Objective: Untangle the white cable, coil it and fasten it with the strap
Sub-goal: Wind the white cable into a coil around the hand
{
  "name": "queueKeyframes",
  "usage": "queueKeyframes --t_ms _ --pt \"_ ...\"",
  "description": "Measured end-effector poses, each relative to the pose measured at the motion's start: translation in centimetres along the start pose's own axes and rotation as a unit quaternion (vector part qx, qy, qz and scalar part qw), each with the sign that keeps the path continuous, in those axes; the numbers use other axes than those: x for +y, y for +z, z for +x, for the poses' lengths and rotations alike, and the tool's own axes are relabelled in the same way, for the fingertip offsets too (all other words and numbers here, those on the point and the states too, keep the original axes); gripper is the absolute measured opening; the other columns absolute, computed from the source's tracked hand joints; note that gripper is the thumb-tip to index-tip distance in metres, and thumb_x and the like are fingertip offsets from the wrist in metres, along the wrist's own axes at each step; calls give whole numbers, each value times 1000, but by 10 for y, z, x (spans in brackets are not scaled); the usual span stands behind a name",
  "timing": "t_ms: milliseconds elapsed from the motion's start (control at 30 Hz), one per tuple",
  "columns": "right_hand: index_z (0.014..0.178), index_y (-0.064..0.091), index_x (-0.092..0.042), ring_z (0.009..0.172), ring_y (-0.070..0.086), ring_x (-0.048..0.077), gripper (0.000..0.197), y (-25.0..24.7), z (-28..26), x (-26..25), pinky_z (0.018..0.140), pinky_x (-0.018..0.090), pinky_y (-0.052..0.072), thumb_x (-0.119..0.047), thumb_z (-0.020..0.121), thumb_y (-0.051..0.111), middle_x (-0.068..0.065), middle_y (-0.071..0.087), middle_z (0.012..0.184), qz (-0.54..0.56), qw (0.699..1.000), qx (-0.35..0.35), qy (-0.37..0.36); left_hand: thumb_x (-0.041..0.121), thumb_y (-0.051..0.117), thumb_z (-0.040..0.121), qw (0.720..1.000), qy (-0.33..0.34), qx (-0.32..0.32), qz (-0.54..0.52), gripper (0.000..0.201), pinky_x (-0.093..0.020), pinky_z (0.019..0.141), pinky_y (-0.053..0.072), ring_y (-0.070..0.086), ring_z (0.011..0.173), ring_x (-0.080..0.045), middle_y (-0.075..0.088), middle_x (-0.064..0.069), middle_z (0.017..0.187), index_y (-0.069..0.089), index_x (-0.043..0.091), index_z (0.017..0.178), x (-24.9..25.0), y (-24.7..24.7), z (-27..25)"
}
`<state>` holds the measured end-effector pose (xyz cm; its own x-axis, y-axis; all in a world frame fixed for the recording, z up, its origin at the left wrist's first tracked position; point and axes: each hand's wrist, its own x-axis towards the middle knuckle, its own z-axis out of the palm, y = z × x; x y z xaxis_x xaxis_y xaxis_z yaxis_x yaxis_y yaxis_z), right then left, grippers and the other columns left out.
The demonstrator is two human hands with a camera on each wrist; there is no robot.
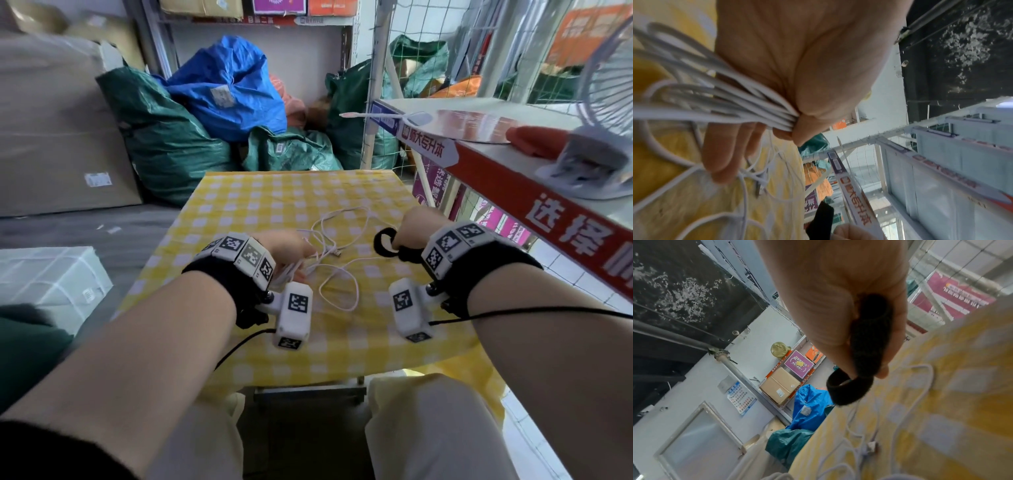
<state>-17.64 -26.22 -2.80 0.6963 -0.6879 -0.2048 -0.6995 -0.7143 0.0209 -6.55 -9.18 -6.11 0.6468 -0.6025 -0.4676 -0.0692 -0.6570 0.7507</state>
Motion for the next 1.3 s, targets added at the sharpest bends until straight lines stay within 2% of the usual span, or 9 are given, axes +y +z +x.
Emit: queueKeyframes --t_ms 100,267,467,600,667,733,1000,1100,1300 --pt "89 66 -2 73 55 19 32 -6 3 -17 54 24 41 -33 87 64 7 62 80 105 994 21 -37 23 35 102 997 1 -24 -75 34 -38 73 53 60 71 -27 58 -18 83 49 -5 91 -6 -16 -7" --pt "96 67 -1 91 63 27 26 -15 19 -64 74 35 56 -25 88 64 15 66 97 256 963 54 -71 18 33 102 984 31 -52 -169 41 -28 51 45 44 43 -17 43 -4 47 38 8 63 -24 -49 -18" --pt "67 55 -15 90 67 28 22 -15 48 -128 86 45 55 -18 82 70 13 68 93 457 885 52 -77 22 29 103 968 47 -97 -227 36 -21 45 40 27 37 -10 30 2 51 31 15 68 -42 -82 -27" --pt "101 60 -10 100 65 29 22 -5 71 -160 92 46 52 -19 82 68 17 65 111 539 836 5 -97 26 28 103 958 32 -101 -267 35 -19 44 39 27 33 -7 33 7 45 34 15 70 -58 -98 -22" --pt "136 44 -10 114 56 27 56 0 72 -168 100 43 47 -22 86 65 15 55 125 526 842 -52 -112 27 29 103 954 23 -91 -284 35 -18 43 36 26 32 -6 33 7 43 36 15 70 -63 -102 -21" --pt "145 32 -13 129 43 30 63 6 72 -172 107 45 38 -22 90 62 16 42 142 486 858 -107 -124 26 30 102 952 20 -87 -292 34 -18 44 33 26 32 -6 33 7 42 36 16 71 -67 -104 -19" --pt "106 65 -9 99 61 22 17 20 57 -160 77 26 53 -7 91 57 17 63 115 483 845 -109 -200 29 29 102 928 26 -94 -359 34 -14 40 35 25 29 -4 33 8 43 41 16 73 -64 -106 -20" --pt "105 64 -8 93 60 21 15 14 44 -152 79 29 53 -10 92 57 17 64 111 468 845 -121 -227 31 29 102 916 50 -92 -387 35 -14 37 32 25 28 -2 32 10 42 42 17 73 -58 -111 -26" --pt "108 65 -20 108 62 20 42 0 2 -142 101 34 37 -45 100 33 3 71 105 308 849 -319 -288 34 27 102 874 132 -57 -463 37 -13 33 31 25 28 -2 30 10 40 41 16 73 -34 -121 -54"
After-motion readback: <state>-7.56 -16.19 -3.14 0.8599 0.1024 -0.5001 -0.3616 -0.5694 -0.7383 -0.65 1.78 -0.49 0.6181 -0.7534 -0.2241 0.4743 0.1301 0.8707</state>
